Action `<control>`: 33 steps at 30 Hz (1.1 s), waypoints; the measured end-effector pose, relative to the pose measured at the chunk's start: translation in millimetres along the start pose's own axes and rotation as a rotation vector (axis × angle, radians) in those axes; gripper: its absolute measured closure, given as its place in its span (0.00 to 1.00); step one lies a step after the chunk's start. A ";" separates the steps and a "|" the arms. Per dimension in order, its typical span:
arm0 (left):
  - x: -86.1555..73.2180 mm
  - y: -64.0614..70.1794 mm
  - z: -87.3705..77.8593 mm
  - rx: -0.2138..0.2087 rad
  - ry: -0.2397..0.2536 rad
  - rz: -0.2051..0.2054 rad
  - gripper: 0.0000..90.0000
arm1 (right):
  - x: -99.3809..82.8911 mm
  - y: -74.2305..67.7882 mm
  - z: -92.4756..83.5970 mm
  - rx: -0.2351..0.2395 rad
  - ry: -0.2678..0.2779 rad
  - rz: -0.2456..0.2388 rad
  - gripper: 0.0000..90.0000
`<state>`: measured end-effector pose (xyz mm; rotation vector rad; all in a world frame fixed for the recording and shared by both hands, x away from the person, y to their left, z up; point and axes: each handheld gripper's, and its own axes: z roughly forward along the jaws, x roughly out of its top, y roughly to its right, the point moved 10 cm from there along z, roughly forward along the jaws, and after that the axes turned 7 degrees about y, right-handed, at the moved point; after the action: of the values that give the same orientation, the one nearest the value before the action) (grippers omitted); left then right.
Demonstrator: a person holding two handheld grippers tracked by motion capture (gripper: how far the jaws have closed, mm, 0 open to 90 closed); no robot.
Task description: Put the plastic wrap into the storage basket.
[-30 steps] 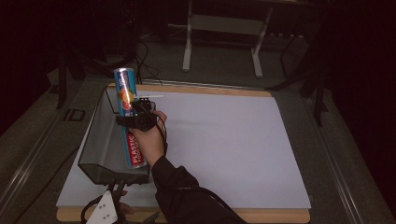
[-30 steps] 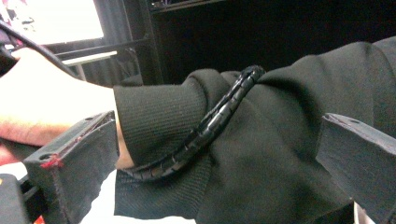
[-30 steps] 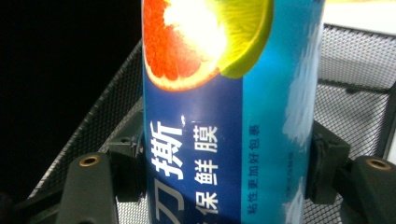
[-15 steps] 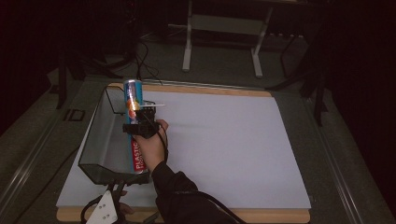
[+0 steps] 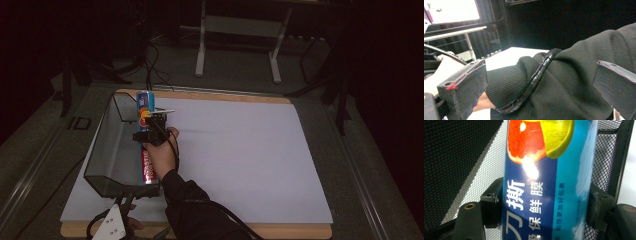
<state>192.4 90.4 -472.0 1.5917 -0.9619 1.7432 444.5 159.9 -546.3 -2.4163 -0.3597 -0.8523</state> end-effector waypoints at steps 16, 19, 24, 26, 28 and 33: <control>-0.3 -0.2 0.3 -0.003 -0.002 -0.004 0.01 | 2.0 1.5 1.7 0.000 -0.024 -0.096 0.27; -0.3 0.0 0.5 -0.005 -0.003 -0.004 0.01 | 5.4 1.2 -2.8 0.016 -0.010 -0.123 0.21; -0.7 0.2 1.1 -0.005 -0.005 -0.002 0.01 | 12.2 4.0 -14.1 -0.001 0.018 -0.242 0.15; -0.8 0.3 1.3 -0.005 -0.006 -0.002 0.01 | 15.1 4.5 -19.6 0.002 0.029 -0.276 0.15; -1.1 0.2 1.6 -0.004 -0.008 -0.002 0.01 | 17.1 2.3 -25.4 0.025 0.033 -0.312 0.15; -1.4 -0.5 2.0 0.000 -0.009 -0.003 0.01 | 24.9 -2.5 -46.2 0.068 0.071 -0.371 0.14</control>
<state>194.1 89.1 -473.4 1.6015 -0.9630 1.7351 439.5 137.0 -499.3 -2.2833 -0.8136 -1.0612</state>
